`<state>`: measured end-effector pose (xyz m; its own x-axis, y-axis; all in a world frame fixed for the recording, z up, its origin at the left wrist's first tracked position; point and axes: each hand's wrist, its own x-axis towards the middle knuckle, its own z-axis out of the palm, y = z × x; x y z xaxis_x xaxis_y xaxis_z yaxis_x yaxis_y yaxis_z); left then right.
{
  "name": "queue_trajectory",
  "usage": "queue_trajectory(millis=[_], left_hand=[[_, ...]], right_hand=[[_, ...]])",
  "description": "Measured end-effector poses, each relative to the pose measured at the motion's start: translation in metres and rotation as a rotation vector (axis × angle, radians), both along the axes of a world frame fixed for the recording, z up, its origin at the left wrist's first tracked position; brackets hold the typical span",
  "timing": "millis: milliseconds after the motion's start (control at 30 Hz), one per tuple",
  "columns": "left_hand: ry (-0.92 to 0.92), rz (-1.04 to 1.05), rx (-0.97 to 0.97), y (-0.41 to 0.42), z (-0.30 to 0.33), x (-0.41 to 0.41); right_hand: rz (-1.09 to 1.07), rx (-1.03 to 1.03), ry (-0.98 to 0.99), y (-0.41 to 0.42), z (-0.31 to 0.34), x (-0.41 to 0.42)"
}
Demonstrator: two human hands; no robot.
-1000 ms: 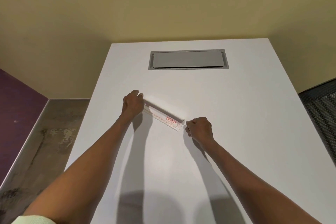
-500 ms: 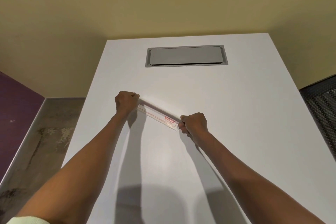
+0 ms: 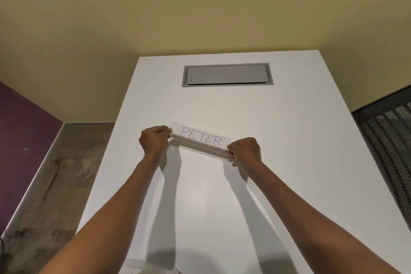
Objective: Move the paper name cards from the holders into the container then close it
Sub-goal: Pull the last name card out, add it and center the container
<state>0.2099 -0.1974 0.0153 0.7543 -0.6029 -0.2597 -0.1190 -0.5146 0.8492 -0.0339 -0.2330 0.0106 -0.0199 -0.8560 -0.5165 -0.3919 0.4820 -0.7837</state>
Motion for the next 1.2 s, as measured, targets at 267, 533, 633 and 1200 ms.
queue_trajectory(millis=[267, 533, 633, 1200], left_hand=[[0.033, -0.095, 0.014, 0.054, 0.009, -0.039], [-0.046, -0.228, 0.102, 0.09, 0.002, -0.085], [-0.083, -0.209, 0.134, 0.095, 0.0, -0.1], [-0.269, -0.378, 0.302, 0.103, -0.037, -0.121]], right_hand=[[-0.02, -0.118, 0.089, 0.028, 0.007, -0.044], [-0.055, -0.185, 0.156, 0.048, 0.008, -0.093], [-0.068, -0.187, 0.164, 0.054, 0.005, -0.104], [-0.029, -0.213, 0.262, 0.068, -0.043, -0.129]])
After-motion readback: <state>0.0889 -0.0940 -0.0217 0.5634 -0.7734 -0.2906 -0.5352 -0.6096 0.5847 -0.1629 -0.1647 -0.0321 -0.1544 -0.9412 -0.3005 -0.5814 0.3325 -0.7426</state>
